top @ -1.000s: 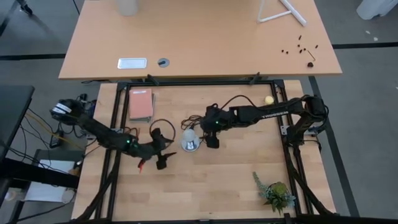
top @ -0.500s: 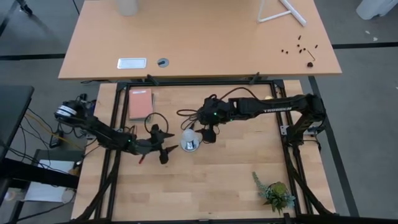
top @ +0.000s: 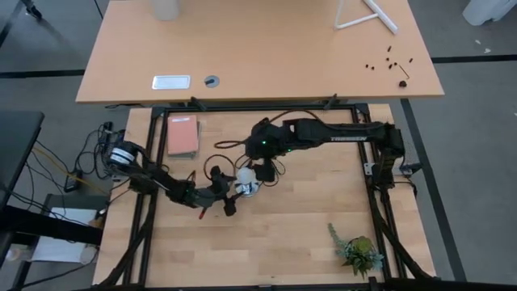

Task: Screw lightbulb
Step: Remove the lightbulb from the silver lamp

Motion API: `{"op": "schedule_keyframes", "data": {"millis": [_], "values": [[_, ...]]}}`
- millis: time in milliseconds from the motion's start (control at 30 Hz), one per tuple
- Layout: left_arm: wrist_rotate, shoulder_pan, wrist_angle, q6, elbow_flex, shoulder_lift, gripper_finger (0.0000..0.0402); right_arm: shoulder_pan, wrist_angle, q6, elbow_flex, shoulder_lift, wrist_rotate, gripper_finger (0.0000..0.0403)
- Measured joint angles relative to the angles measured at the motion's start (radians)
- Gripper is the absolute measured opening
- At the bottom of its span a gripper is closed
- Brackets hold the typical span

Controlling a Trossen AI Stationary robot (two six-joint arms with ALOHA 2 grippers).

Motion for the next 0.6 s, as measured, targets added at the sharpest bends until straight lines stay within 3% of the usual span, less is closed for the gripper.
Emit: {"op": "schedule_keyframes", "data": {"millis": [333,600], "values": [[-0.009,0.026,-0.002,0.017,0.094,0.116,0.0275,0.023,-0.058,0.000,0.033,0.029,-0.028,0.0346],[-0.006,0.026,0.000,0.022,0.132,0.159,0.0209,0.023,-0.088,0.031,0.032,0.043,-0.032,0.0346]]}}
